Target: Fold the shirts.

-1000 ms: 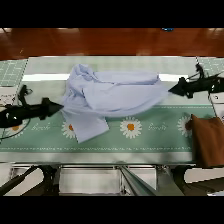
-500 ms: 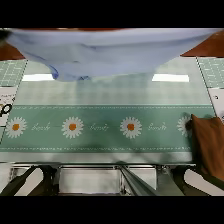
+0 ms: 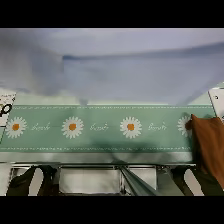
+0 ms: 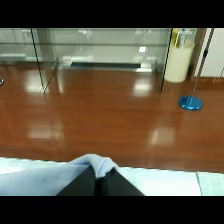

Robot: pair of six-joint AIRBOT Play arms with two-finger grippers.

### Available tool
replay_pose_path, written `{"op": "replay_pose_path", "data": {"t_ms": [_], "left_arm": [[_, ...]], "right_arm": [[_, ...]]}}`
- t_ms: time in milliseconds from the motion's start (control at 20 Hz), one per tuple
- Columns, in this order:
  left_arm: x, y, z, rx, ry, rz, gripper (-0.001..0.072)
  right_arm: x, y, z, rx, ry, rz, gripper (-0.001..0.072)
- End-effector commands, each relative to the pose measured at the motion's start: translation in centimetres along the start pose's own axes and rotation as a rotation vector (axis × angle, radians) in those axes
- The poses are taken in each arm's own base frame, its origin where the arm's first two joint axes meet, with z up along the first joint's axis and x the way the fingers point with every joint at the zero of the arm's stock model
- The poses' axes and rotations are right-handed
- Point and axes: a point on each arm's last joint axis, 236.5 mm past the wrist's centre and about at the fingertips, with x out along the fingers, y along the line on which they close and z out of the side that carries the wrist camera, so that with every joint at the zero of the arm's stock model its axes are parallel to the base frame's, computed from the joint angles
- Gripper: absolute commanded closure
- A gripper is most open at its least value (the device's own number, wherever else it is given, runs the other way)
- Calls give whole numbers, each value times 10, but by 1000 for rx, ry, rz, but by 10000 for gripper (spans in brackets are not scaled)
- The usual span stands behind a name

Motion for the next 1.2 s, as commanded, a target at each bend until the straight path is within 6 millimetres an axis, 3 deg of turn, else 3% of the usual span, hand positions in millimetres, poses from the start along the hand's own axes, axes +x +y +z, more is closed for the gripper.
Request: {"op": "replay_pose_path", "data": {"t_ms": [0, 200, 300, 400, 550, 650, 800, 950, 1150], "left_arm": [[-74, -15, 9, 91, -76, 96, 691], [-122, 16, 0, 34, -82, 223, 691], [-127, 32, -10, 6, -45, 271, 691], [-112, 44, -27, -21, 23, 286, 691], [-59, 54, -77, -103, 196, 249, 691], [-9, 52, -126, -180, 353, 171, 690], [65, 62, -198, -301, 497, 108, 691], [132, 91, -282, -407, 651, 142, 691], [222, 129, -369, -513, 743, 184, 691]], "right_arm": [[-45, 18, -3, -38, -28, -17, 692], [-66, 18, -15, -34, -5, -61, 692], [-68, 14, -20, -17, 10, -80, 692], [-58, 10, -30, 0, 43, -75, 692], [-22, 5, -62, 64, 145, -27, 692], [15, 9, -101, 145, 264, 58, 692], [84, 6, -161, 237, 395, 187, 692], [157, -15, -227, 336, 543, 242, 692], [259, -37, -293, 547, 621, 319, 692]]}}
